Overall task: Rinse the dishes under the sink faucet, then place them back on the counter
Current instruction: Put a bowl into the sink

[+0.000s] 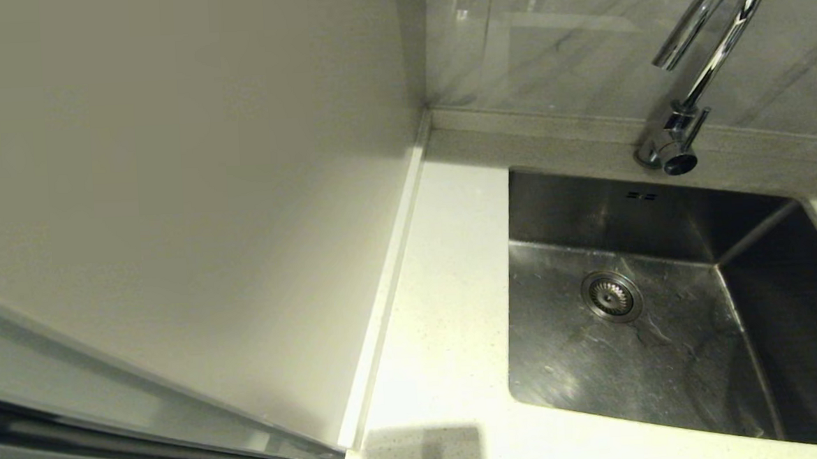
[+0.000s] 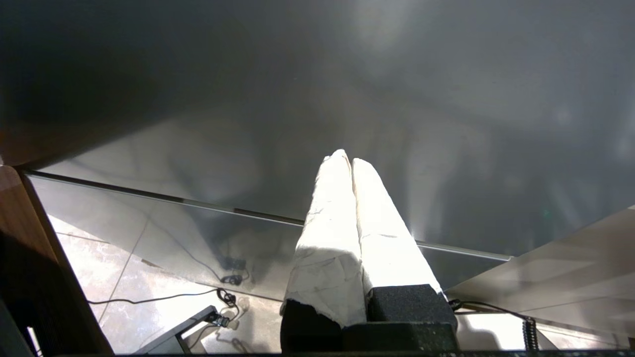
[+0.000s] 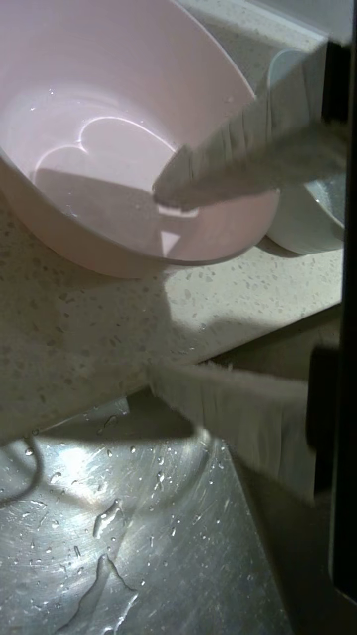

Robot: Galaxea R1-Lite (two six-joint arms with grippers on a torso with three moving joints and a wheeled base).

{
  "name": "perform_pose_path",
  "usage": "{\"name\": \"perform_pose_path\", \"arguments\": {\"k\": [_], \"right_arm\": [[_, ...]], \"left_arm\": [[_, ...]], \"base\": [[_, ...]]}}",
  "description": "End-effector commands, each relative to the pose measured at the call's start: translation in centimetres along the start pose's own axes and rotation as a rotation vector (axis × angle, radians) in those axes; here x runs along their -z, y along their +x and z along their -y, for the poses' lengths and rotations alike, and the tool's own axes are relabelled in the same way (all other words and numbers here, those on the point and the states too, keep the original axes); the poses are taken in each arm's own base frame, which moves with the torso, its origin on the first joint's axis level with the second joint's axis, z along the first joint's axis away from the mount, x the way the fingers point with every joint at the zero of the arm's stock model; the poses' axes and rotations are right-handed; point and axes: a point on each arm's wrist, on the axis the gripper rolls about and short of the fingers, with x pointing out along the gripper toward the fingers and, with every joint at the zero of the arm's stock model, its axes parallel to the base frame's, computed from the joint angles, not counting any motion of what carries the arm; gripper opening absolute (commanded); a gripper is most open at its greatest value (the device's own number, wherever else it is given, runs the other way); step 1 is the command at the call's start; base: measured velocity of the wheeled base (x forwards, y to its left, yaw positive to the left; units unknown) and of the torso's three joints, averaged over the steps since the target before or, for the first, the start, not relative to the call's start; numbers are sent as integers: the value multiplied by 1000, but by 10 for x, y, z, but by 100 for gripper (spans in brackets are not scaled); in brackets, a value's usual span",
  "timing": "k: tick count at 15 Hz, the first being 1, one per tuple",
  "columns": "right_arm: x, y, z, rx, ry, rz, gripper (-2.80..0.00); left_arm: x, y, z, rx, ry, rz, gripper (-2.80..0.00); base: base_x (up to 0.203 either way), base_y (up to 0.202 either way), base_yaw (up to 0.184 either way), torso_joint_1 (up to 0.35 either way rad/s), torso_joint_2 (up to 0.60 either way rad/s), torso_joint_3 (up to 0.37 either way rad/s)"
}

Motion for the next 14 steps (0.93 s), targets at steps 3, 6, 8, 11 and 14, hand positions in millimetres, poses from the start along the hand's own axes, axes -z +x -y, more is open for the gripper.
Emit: {"name": "perform_pose_path", "arguments": {"k": [3, 6, 8, 11, 14], "right_arm": [[1, 3, 1, -1, 3, -11, -280], [1, -7, 0, 0, 0, 9, -280], [4, -17, -2, -4, -4, 25, -280], [15, -40, -14, -51, -29, 51, -280], [32, -66, -41, -120, -100, 71, -280]], "left_arm": [[1, 0, 0, 0, 0, -2, -280], [1, 0, 0, 0, 0, -1, -280], [1, 0, 0, 0, 0, -3, -280], [1, 0, 0, 0, 0, -2, -280], [1, 0, 0, 0, 0, -2, -280]], "base": [[0, 0, 0, 0, 0, 0], [0, 0, 0, 0, 0, 0], [0, 0, 0, 0, 0, 0], [0, 0, 0, 0, 0, 0], [0, 0, 0, 0, 0, 0]]}}
